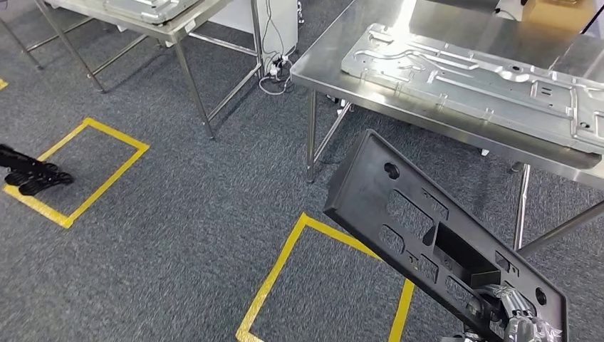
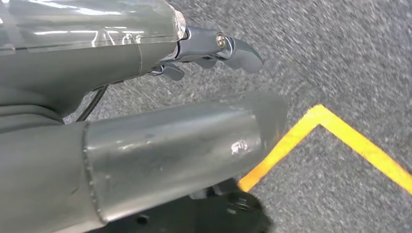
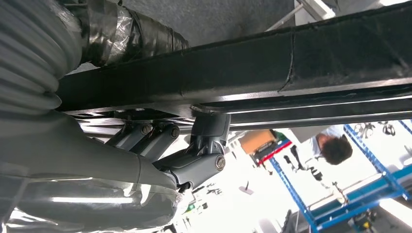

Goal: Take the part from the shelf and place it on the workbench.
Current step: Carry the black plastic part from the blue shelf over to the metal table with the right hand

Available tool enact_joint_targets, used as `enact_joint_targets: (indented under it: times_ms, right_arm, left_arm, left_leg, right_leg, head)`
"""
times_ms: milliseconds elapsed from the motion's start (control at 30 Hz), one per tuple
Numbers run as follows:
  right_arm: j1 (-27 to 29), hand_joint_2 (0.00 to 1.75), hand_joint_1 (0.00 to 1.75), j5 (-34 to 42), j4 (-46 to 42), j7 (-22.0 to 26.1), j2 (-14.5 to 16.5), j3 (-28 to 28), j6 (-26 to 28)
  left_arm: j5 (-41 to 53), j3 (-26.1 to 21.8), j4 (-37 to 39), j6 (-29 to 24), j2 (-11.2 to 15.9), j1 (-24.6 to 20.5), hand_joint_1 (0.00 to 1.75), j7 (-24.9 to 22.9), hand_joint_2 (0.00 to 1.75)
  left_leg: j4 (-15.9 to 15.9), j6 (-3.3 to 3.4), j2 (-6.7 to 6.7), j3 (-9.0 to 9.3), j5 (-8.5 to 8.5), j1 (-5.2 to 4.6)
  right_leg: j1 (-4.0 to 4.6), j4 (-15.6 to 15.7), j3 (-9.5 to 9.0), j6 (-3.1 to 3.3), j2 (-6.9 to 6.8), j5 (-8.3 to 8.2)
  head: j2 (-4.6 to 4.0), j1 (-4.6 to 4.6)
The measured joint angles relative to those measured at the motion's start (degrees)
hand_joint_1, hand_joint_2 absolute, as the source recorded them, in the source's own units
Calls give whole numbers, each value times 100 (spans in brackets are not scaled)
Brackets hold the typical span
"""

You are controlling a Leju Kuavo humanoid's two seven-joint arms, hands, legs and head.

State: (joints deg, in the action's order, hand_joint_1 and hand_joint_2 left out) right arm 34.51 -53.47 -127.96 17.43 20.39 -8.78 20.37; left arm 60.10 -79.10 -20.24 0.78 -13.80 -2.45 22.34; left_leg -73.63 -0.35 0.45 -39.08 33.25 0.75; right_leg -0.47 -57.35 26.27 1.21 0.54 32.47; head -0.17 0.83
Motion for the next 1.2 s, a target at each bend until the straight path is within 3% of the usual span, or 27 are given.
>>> enact_joint_targets:
  times_ms: [67,100,167,267,333,367,433,467,500,533,633,667,733,800,867,933,967,1000,1033,1067,1133,1167,1200]
  right_arm:
    - [-2,175,175,13,2,-24,-4,20,34]
    - [-9,175,175,13,4,-38,-8,31,49]
    - [-18,175,175,12,14,-74,-19,46,72]
    - [-21,175,175,9,22,-122,-45,50,96]
    - [-28,175,175,-13,25,-131,-64,50,119]
    - [-30,175,175,-37,26,-137,-73,49,131]
    - [-34,175,175,-93,27,-160,-96,45,145]
    - [-39,175,175,-114,28,-177,-111,38,152]
    - [-46,175,175,-125,29,-194,-127,26,161]
    - [-53,175,175,-128,28,-210,-143,4,172]
    - [-110,175,175,-96,33,-267,-206,-139,199]
    - [-143,175,175,-73,32,-284,-229,-218,197]
    - [-215,175,175,-15,31,-296,-259,-410,135]
    - [-307,175,175,33,32,-264,-263,-668,-9]
    - [-439,175,175,63,46,-212,-264,-969,-166]
    - [-545,175,175,93,67,-173,-264,-1220,-260]
    - [-580,175,175,102,76,-160,-264,-1323,-284]
    - [-606,175,175,108,86,-152,-264,-1405,-298]
    - [-630,175,175,111,95,-145,-264,-1477,-309]
    - [-652,175,175,107,103,-139,-264,-1541,-323]
    - [-730,175,175,71,129,-134,-258,-1662,-394]
    - [-786,175,175,50,145,-136,-256,-1745,-457]
    - [-853,175,175,36,170,-139,-252,-1855,-544]
  left_arm:
    - [36,0,0,2,2,18,0,1,0]
    - [55,0,0,0,4,20,0,1,0]
    - [86,1,0,-8,10,13,0,-6,0]
    - [115,2,0,-23,21,12,0,-15,0]
    - [132,2,0,-36,28,10,0,-16,0]
    - [145,3,0,-43,31,6,0,-16,0]
    - [166,4,0,-53,32,2,0,-22,0]
    - [174,4,1,-55,31,3,0,-26,0]
    - [178,4,1,-56,30,5,0,-30,0]
    - [181,4,2,-56,29,6,0,-33,0]
    - [184,4,2,-45,29,-3,0,-30,0]
    - [185,4,2,-37,31,-11,0,-27,0]
    - [186,4,3,-21,36,-27,0,-18,0]
    - [191,3,4,-8,43,-34,0,-13,0]
    - [197,1,4,-1,49,-43,0,-13,0]
    - [205,-1,5,1,51,-34,0,-13,0]
    - [209,-1,6,1,52,-22,0,-14,0]
    - [212,-2,7,1,53,-12,0,-14,0]
    - [214,-3,7,1,55,-4,0,-14,0]
    - [214,-5,7,1,57,5,0,-15,0]
    - [215,-14,7,-1,79,26,0,-26,0]
    - [216,-19,7,-1,90,29,0,-35,0]
    - [216,-23,7,-1,102,27,0,-43,0]
  left_leg:
    - [632,43,-11,51,-620,-11]
    - [904,71,-20,128,-780,-31]
    - [1132,141,-36,254,-698,-87]
    - [1400,259,-50,486,-550,-88]
    - [1547,318,-56,731,-477,-60]
    - [1600,333,-56,854,-421,-58]
    - [1666,337,-65,1099,-276,-54]
    - [1679,332,-73,1230,-186,-49]
    - [1683,324,-81,1361,-90,-41]
    - [1684,313,-86,1495,15,-31]
    - [1710,226,-86,1798,308,-20]
    - [1752,185,-79,1858,358,-23]
    - [1776,100,-66,1913,306,-29]
    - [1365,56,-62,1748,97,-20]
    - [578,46,-62,1251,77,-10]
    - [66,42,-62,748,502,-11]
    - [24,44,-62,572,754,-12]
    - [112,51,-62,455,894,-12]
    - [306,64,-63,384,852,-13]
    - [581,85,-65,346,582,-18]
    - [1062,139,-77,323,-256,-57]
    - [1197,165,-80,335,-564,-84]
    - [1262,191,-84,358,-707,-109]
  right_leg:
    - [5,11,-229,-35,33,187]
    - [8,18,-308,-68,47,269]
    - [-5,50,-375,-149,61,348]
    - [-40,-205,-302,-264,40,182]
    - [-47,-881,113,-304,6,47]
    - [-50,-1242,404,-313,-7,96]
    - [-62,-1681,960,-338,-17,450]
    - [-68,-1693,1153,-351,-20,635]
    - [-74,-1576,1277,-364,-23,714]
    - [-78,-1353,1349,-370,-30,619]
    - [-47,-640,1400,-316,-91,-543]
    - [-25,-542,1402,-269,-98,-811]
    - [-9,-455,1339,-165,-67,-832]
    - [-19,-316,1151,-76,-40,-762]
    - [-18,-192,910,-16,-33,-656]
    - [-8,-130,669,7,-22,-506]
    - [0,-116,539,8,-9,-416]
    - [9,-110,406,6,7,-324]
    - [18,-108,270,2,20,-229]
    - [25,-104,150,-5,28,-133]
    - [37,-114,-31,-44,57,37]
    - [31,-101,-78,-79,77,99]
    - [26,-115,-112,-121,94,119]
  head:
    - [-1,3]
    - [-1,2]
    - [-2,-2]
    - [-1,-7]
    - [-2,-2]
    - [-2,1]
    - [-1,1]
    - [-1,1]
    - [0,2]
    - [0,2]
    - [0,4]
    - [0,3]
    - [0,0]
    - [0,-5]
    - [0,-9]
    - [0,-9]
    - [0,-10]
    - [0,-9]
    - [0,-10]
    - [0,-10]
    - [-1,-8]
    - [-1,-7]
    - [-1,-7]
